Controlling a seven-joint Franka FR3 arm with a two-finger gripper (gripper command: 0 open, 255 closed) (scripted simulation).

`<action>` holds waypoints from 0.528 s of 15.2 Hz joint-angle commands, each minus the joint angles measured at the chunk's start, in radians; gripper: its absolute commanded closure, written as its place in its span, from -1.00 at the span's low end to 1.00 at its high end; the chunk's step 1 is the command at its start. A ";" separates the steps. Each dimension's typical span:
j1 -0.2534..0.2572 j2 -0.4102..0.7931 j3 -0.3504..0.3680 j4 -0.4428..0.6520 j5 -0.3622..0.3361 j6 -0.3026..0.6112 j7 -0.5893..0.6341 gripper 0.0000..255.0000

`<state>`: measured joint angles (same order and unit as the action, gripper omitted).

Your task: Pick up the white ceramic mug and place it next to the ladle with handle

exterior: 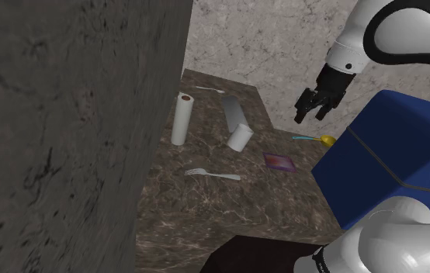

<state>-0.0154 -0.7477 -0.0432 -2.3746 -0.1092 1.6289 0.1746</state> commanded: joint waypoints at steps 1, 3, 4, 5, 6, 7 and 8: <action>0.000 0.000 0.000 0.000 0.000 0.000 0.000 -1.00; 0.002 0.058 -0.028 -0.004 0.016 0.065 -0.016 -1.00; 0.004 0.089 -0.043 -0.004 0.025 0.097 -0.025 -1.00; 0.007 0.121 -0.056 -0.003 0.035 0.129 -0.035 -1.00; 0.009 0.154 -0.070 0.000 0.046 0.159 -0.046 -1.00; 0.012 0.188 -0.083 0.005 0.058 0.189 -0.057 -1.00; 0.016 0.222 -0.097 0.010 0.071 0.218 -0.070 -1.00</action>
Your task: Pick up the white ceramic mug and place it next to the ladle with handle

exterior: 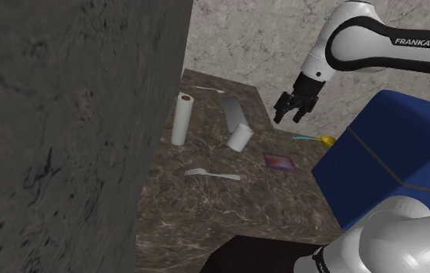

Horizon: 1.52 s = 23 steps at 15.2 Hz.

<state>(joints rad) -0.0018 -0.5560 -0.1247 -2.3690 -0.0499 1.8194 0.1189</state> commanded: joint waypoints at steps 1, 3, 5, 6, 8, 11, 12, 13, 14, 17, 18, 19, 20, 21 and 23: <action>0.006 0.066 -0.028 0.012 0.027 0.055 -0.027 -1.00; 0.015 0.139 -0.054 0.031 0.061 0.108 -0.057 -1.00; 0.025 0.215 -0.077 0.055 0.101 0.155 -0.091 -1.00; 0.030 0.254 -0.089 0.070 0.124 0.177 -0.110 -1.00; 0.040 0.333 -0.109 0.103 0.174 0.215 -0.150 -1.00; 0.050 0.455 -0.133 0.165 0.261 0.258 -0.217 -1.00; 0.052 0.497 -0.138 0.188 0.293 0.268 -0.240 -1.00; 0.052 0.538 -0.142 0.213 0.325 0.276 -0.263 -1.00; 0.051 0.580 -0.144 0.240 0.358 0.282 -0.287 -1.00; 0.047 0.643 -0.141 0.272 0.407 0.300 -0.320 -1.00; 0.049 0.649 -0.139 0.265 0.411 0.312 -0.323 -1.00; 0.050 0.655 -0.137 0.259 0.416 0.324 -0.326 -1.00; 0.051 0.661 -0.135 0.253 0.421 0.335 -0.329 -1.00; 0.053 0.668 -0.133 0.248 0.426 0.347 -0.332 -1.00; 0.056 0.686 -0.128 0.234 0.439 0.377 -0.340 -1.00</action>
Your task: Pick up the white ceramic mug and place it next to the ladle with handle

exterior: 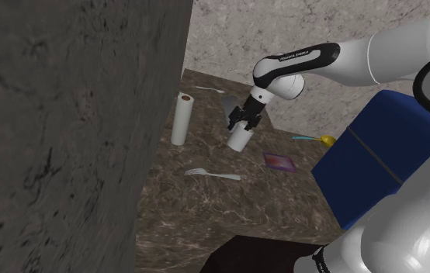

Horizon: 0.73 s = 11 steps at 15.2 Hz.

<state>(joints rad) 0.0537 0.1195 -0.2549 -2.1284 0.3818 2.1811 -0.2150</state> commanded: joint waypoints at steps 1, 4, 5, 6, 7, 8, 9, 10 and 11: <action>0.001 0.010 0.002 -0.006 0.008 0.016 -0.006 -1.00; 0.001 0.010 0.002 -0.006 0.007 0.016 -0.006 -1.00; 0.001 0.010 0.002 -0.006 0.007 0.016 -0.006 -1.00; 0.001 0.010 0.002 -0.006 0.007 0.016 -0.006 -1.00; 0.001 0.010 0.002 -0.006 0.007 0.016 -0.006 -1.00; 0.001 0.010 0.002 -0.006 0.007 0.015 -0.006 -1.00; 0.001 0.010 0.002 -0.006 0.007 0.015 -0.006 1.00; 0.001 0.010 0.002 -0.006 0.007 0.015 -0.006 1.00; 0.001 0.010 0.002 -0.006 0.007 0.015 -0.006 1.00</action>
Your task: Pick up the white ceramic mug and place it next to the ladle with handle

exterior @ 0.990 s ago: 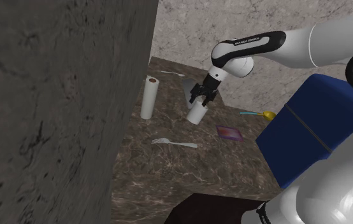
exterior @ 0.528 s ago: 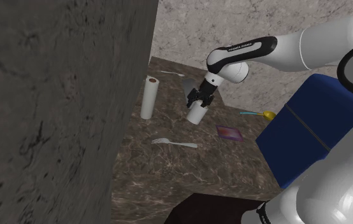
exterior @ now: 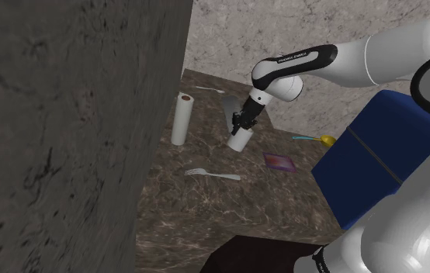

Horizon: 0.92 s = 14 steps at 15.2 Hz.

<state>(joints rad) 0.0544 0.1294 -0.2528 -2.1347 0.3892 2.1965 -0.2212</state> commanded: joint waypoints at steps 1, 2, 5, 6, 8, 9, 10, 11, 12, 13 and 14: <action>0.000 0.000 0.000 0.000 0.000 0.000 0.000 1.00; 0.000 0.000 0.000 0.000 0.000 0.000 0.000 1.00; 0.000 0.000 0.000 0.000 0.000 0.000 0.000 1.00; 0.000 0.000 0.000 0.000 0.000 0.000 0.000 1.00; 0.000 -0.008 -0.001 0.004 -0.006 -0.011 0.006 1.00; 0.000 -0.015 -0.002 0.009 -0.011 -0.022 0.012 1.00; 0.001 -0.023 -0.003 0.014 -0.016 -0.033 0.018 1.00; 0.001 -0.030 -0.003 0.020 -0.021 -0.044 0.024 1.00; 0.001 -0.037 -0.004 0.025 -0.026 -0.056 0.029 1.00; 0.001 -0.044 -0.005 0.031 -0.031 -0.067 0.035 1.00; 0.001 -0.050 -0.005 0.037 -0.035 -0.078 0.040 1.00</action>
<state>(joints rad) 0.0557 0.0861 -0.2572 -2.1058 0.3587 2.1295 -0.1861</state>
